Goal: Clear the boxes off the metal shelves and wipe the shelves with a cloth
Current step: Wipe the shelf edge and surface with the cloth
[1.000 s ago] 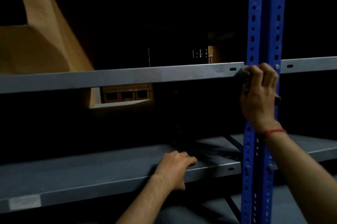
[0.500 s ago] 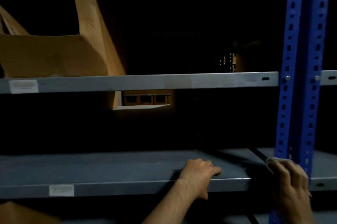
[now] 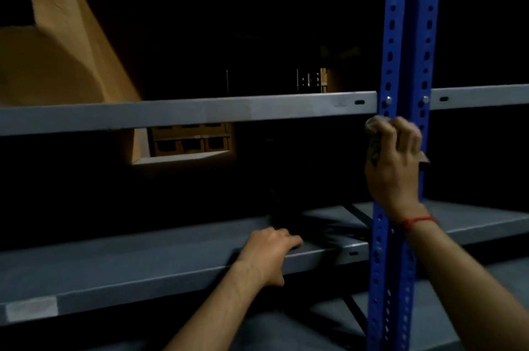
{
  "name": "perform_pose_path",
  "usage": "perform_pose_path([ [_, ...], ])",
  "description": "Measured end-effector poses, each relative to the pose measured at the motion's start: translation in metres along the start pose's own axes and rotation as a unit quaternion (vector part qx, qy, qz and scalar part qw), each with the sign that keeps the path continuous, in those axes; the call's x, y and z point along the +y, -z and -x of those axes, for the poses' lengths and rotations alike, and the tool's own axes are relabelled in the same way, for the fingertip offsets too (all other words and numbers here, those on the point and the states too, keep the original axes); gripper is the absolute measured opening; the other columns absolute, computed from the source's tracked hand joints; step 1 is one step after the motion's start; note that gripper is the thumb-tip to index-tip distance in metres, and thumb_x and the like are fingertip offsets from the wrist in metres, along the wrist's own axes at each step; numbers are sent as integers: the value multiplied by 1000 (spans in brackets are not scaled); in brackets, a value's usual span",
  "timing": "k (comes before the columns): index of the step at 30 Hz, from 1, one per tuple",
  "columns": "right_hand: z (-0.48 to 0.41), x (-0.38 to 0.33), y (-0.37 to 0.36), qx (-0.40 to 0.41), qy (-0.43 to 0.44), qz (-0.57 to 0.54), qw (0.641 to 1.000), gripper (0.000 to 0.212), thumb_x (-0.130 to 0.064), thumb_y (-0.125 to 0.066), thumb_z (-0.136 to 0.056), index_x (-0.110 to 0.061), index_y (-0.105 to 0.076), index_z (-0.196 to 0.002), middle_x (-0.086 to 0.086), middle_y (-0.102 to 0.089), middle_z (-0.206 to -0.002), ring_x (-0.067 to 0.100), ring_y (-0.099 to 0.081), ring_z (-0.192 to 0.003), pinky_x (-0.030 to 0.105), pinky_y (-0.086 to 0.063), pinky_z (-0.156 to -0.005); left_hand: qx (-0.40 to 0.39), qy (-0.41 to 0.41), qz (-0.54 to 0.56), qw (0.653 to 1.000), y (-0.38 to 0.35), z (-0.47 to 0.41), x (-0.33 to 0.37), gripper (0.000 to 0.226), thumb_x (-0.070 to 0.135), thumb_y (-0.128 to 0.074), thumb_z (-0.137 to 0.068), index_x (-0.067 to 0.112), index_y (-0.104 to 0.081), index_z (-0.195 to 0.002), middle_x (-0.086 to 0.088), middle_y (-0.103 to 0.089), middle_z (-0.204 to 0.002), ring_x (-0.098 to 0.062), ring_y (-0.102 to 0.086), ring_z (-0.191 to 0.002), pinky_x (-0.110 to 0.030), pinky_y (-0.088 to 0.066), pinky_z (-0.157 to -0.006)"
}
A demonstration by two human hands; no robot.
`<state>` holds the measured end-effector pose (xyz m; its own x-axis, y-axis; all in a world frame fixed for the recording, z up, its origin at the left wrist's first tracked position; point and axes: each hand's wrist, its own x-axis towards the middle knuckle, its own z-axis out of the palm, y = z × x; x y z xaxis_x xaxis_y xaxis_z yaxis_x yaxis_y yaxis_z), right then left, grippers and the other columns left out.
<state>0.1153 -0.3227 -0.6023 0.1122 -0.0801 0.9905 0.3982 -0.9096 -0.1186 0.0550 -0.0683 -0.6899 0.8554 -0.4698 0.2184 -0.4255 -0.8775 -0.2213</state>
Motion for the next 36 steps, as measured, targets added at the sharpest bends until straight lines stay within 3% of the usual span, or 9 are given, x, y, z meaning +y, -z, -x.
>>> perform_pose_path([
  [7,196,-6,15,-142,-68,-11,988,34,-13,-49,-91,-9,-58,-124,15,-44,-132,40,-43,-124,54,-40,-104,20,3,-6,1000,-4,3,0,77,37,-75,-73,38,-41,-143,8,-51,-139,-21,-51,-123,-33,-44,-100],
  [13,220,-88,-2,-162,-222,-79,958,54,1,-72,-80,-16,-51,-127,8,-38,-138,34,-36,-131,56,-37,-110,14,9,-22,1000,-9,6,1,84,34,-72,-78,36,-31,-151,8,-41,-150,-21,-45,-131,-34,-40,-103],
  [16,223,-145,-9,-177,-153,-120,965,45,-20,-56,-85,-19,-50,-129,7,-41,-142,34,-33,-134,46,-29,-116,21,28,29,999,-14,17,-1,88,29,-67,-85,30,-18,-158,6,-33,-159,-19,-36,-141,-32,-34,-113],
  [19,221,-144,-11,-202,1,-119,972,42,-30,-57,-86,-14,-58,-125,12,-48,-138,36,-41,-128,43,-31,-111,44,74,75,994,-22,47,-18,93,32,-69,-81,24,-19,-159,2,-38,-156,-21,-38,-141,-32,-25,-119],
  [22,211,-82,-4,-238,69,-28,968,61,-30,-78,-74,-9,-61,-128,15,-49,-138,38,-44,-126,49,-36,-113,118,113,-4,987,-33,79,-53,85,44,-76,-55,22,-58,-135,0,-63,-128,-25,-64,-112,-39,-50,-97],
  [24,197,-43,5,-216,-35,19,976,48,-28,-66,-83,-5,-61,-125,18,-49,-135,40,-43,-124,60,-41,-107,130,150,-29,980,-36,99,-73,75,49,-73,-47,23,-68,-117,1,-66,-116,-26,-67,-99,-39,-53,-83],
  [26,191,-37,7,-190,-118,35,974,36,-22,-49,-93,-4,-62,-121,18,-49,-132,42,-43,-121,58,-42,-101,123,189,-47,973,-39,117,-87,72,49,-71,-46,22,-69,-112,0,-66,-112,-27,-67,-94,-41,-52,-78],
  [31,207,-111,-11,-150,-180,-42,971,36,-28,-47,-90,-10,-60,-118,17,-47,-135,42,-37,-128,55,-34,-109,130,240,-44,961,-40,131,-93,68,40,-86,-39,21,-72,-102,1,-67,-90,-28,-68,-76,-36,-55,-67],
  [36,225,-234,-28,-179,-50,-136,973,38,-26,-48,-89,-14,-64,-122,14,-47,-138,41,-41,-126,45,-25,-113,128,264,-29,956,-35,129,-87,66,39,-89,-34,27,-73,-97,7,-67,-86,-22,-69,-75,-31,-52,-51],
])
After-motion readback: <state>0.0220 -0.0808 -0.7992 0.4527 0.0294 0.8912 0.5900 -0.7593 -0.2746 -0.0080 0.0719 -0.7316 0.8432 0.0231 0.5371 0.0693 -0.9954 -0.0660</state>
